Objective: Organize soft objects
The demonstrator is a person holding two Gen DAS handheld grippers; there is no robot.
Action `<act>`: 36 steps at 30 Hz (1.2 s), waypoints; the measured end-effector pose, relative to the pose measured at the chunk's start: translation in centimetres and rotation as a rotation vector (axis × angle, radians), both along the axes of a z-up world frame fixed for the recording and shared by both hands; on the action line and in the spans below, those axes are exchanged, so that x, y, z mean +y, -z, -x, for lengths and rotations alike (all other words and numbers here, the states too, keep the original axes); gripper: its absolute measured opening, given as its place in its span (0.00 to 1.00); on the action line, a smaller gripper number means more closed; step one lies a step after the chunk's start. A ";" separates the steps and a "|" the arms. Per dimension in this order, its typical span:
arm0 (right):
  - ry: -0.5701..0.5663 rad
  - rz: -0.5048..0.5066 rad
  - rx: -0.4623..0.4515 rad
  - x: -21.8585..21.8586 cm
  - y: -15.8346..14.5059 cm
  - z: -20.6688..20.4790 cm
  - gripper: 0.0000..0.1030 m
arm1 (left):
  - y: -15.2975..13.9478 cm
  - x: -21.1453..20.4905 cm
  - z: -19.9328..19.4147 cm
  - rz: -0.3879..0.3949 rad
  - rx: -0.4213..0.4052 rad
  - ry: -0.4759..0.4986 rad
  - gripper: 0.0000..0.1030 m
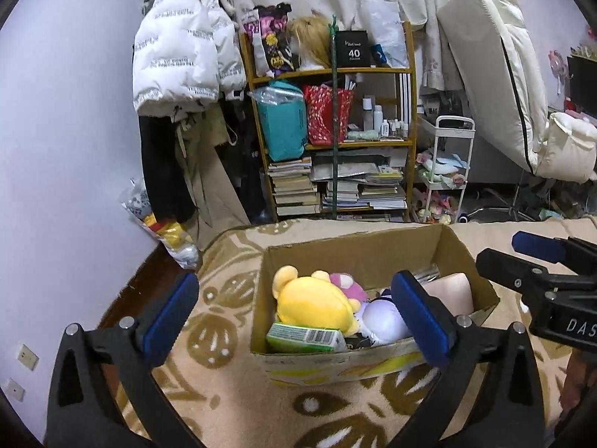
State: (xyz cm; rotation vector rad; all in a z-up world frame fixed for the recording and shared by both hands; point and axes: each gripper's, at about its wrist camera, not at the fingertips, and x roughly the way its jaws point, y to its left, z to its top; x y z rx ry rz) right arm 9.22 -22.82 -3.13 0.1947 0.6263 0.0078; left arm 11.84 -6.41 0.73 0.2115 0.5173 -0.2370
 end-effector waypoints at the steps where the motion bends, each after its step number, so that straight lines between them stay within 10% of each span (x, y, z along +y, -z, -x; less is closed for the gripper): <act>1: 0.005 -0.006 -0.003 0.0 -0.2 0.4 0.77 | -0.3 0.1 0.3 -0.009 -0.008 -0.005 0.99; 10: 0.032 0.013 -0.069 -0.2 -2.8 4.9 1.00 | -3.4 2.9 4.6 -0.053 -0.041 -0.046 0.99; 36: 0.074 0.116 -0.128 1.1 -4.0 12.6 1.00 | -2.9 7.4 12.0 -0.051 -0.077 -0.106 0.99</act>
